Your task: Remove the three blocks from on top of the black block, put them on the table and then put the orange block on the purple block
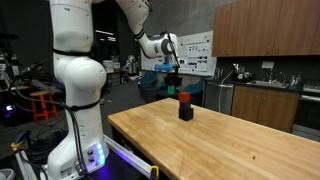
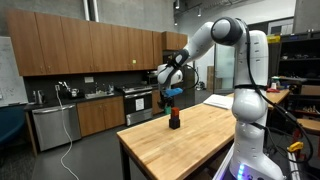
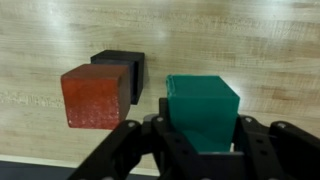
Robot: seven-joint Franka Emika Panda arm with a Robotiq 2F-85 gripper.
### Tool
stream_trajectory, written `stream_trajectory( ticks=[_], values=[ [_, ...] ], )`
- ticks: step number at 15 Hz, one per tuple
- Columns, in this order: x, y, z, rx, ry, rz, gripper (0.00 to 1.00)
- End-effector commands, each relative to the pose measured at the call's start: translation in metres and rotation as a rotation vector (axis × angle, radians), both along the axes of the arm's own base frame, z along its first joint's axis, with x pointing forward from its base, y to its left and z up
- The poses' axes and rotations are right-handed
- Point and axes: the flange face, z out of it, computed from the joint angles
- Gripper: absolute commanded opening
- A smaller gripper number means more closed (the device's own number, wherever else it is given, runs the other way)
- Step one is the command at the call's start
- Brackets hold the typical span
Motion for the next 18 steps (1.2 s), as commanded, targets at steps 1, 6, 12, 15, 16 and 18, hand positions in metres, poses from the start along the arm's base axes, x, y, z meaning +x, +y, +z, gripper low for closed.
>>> stream_trajectory(
  ticks=[1,6,12,15,16,18],
  values=[
    [0.001,0.006,-0.005,0.003,0.004,0.020,0.24],
    [0.004,0.031,-0.030,0.016,0.021,0.083,0.24],
    [0.007,0.070,-0.079,0.016,0.071,0.179,0.24],
    [0.006,0.085,-0.104,0.030,0.106,0.226,0.24],
    [0.006,0.090,-0.112,0.034,0.117,0.243,0.24],
    [0.007,0.096,-0.123,0.040,0.131,0.268,0.24]
  ],
)
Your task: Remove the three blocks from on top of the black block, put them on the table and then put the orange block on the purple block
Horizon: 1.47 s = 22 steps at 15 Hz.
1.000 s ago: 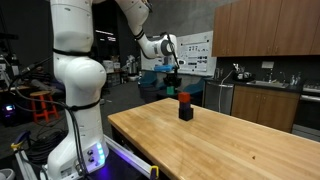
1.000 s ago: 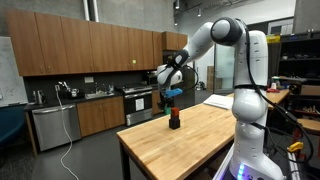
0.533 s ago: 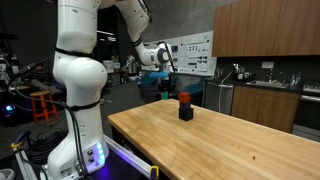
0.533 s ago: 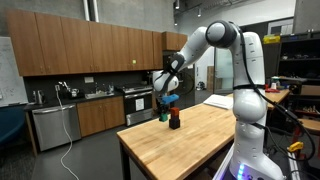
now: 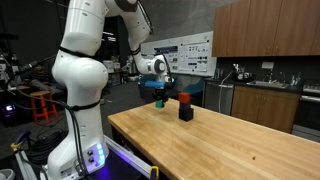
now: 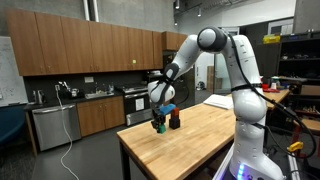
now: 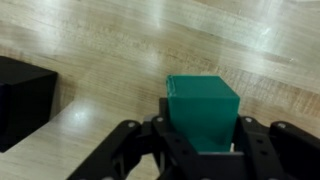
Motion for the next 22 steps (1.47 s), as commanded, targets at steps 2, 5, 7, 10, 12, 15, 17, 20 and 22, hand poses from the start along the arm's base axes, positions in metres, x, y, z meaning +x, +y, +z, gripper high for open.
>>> stream_trajectory(
  ticks=[2,5,7,10,12,15,17,20,22],
  values=[
    [0.009,0.011,-0.021,0.020,0.017,0.055,0.24],
    [0.017,0.011,-0.025,0.024,0.025,0.060,0.74],
    [0.023,0.008,-0.021,0.022,0.014,0.061,0.74],
    [0.030,0.001,-0.013,0.020,-0.006,0.058,0.88],
    [0.032,-0.004,-0.007,0.022,-0.015,0.051,0.98],
    [0.039,-0.018,0.010,-0.001,-0.037,0.043,1.00],
    [0.044,-0.032,0.026,-0.010,-0.054,0.044,1.00],
    [0.049,-0.054,0.046,-0.021,-0.072,0.026,1.00],
    [0.048,-0.064,0.054,-0.034,-0.072,0.019,1.00]
  ],
)
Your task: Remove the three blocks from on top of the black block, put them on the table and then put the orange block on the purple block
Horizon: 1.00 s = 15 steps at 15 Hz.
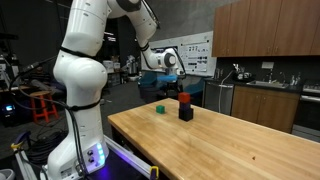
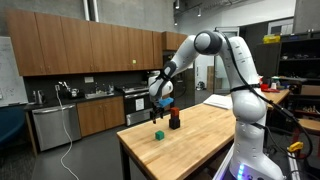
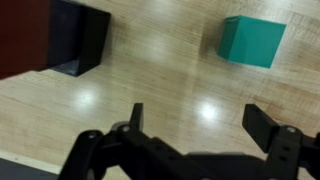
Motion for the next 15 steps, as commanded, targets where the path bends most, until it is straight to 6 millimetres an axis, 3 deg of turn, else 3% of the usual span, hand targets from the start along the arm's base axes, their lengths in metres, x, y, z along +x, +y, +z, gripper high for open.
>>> stream_trajectory(
  ticks=[1,15],
  values=[
    [-0.004,-0.017,0.020,-0.027,0.008,0.004,1.00],
    [-0.003,-0.060,0.014,-0.150,0.095,-0.016,1.00]
  ],
)
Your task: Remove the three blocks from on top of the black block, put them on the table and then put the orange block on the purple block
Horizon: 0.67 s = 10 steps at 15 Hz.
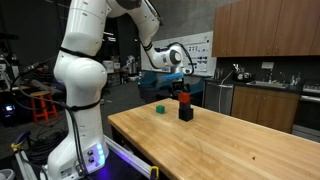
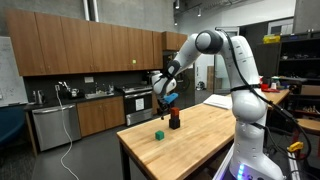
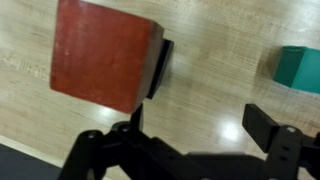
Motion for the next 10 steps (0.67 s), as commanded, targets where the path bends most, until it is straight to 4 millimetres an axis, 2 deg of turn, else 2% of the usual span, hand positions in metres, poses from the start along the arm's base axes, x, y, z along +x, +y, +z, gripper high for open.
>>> stream_trajectory(
  ticks=[1,10],
  values=[
    [0.006,-0.011,0.001,-0.050,0.030,-0.010,1.00],
    [0.014,-0.030,-0.002,-0.134,0.098,-0.074,1.00]
  ],
)
